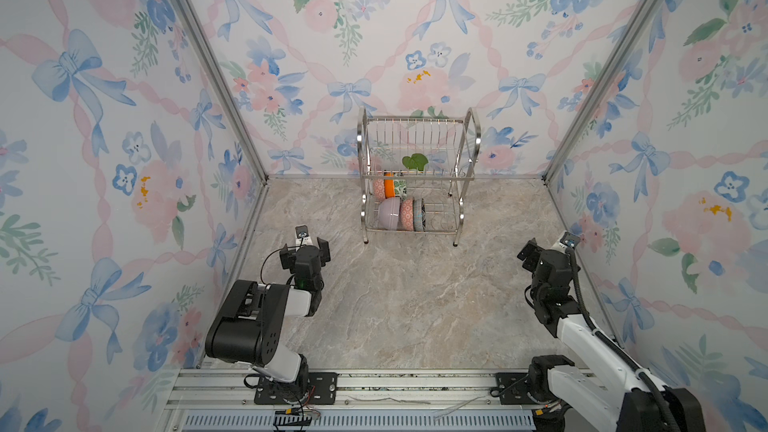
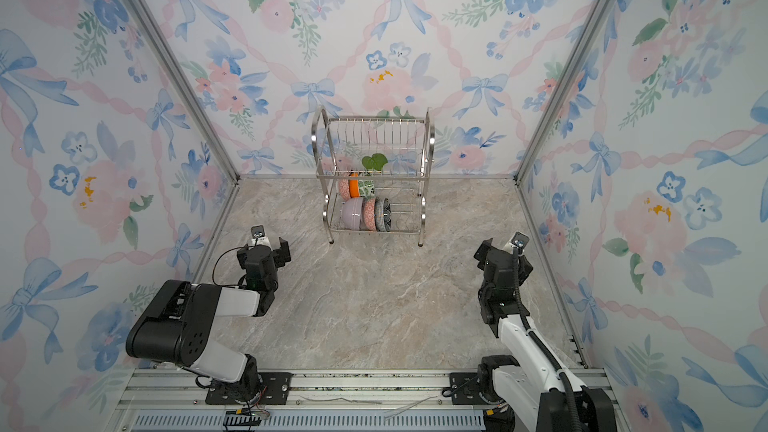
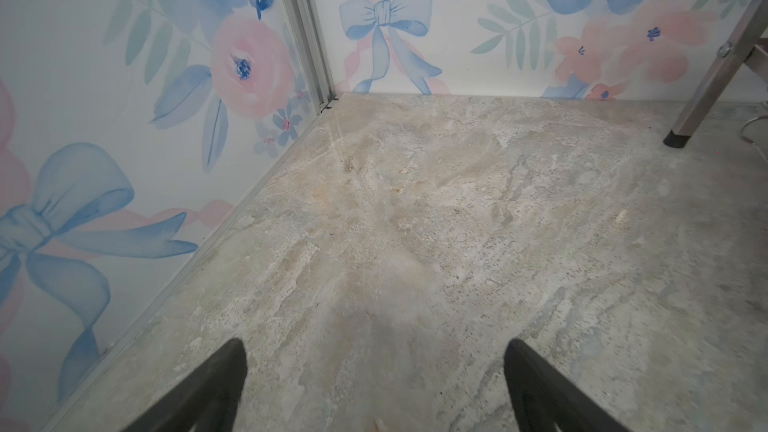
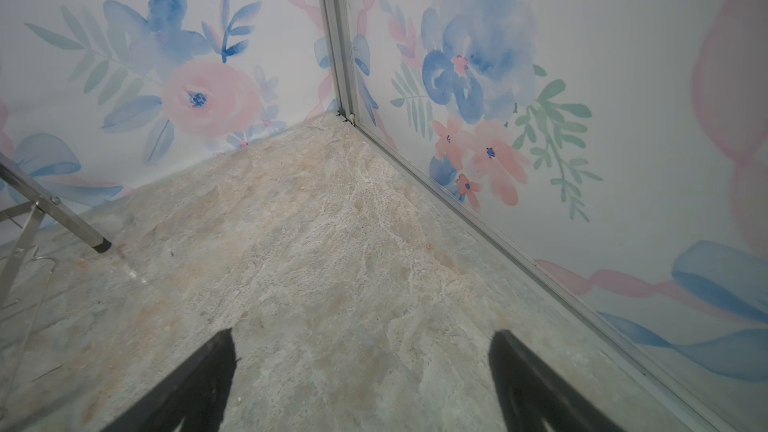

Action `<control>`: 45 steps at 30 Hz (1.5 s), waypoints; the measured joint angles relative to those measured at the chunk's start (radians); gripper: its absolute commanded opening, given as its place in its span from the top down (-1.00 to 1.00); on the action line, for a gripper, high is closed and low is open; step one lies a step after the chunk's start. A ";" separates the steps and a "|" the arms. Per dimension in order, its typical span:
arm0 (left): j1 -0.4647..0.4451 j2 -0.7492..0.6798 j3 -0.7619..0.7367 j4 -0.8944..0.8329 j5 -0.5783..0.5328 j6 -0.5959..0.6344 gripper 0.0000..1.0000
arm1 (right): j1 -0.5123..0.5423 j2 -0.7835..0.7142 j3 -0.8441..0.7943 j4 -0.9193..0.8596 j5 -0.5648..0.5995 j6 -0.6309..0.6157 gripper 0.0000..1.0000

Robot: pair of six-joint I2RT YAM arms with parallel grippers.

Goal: Load the bowls into the dish rack

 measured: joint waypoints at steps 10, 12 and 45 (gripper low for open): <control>0.001 0.000 0.002 0.005 0.055 0.022 -0.96 | 0.008 0.255 -0.032 0.264 -0.006 -0.132 -0.93; 0.001 0.000 0.002 0.005 0.063 0.026 -0.96 | 0.012 0.292 -0.054 0.338 -0.014 -0.147 -0.93; 0.037 -0.005 -0.053 0.103 0.144 0.028 -0.96 | 0.079 0.571 -0.070 0.706 -0.129 -0.296 -0.93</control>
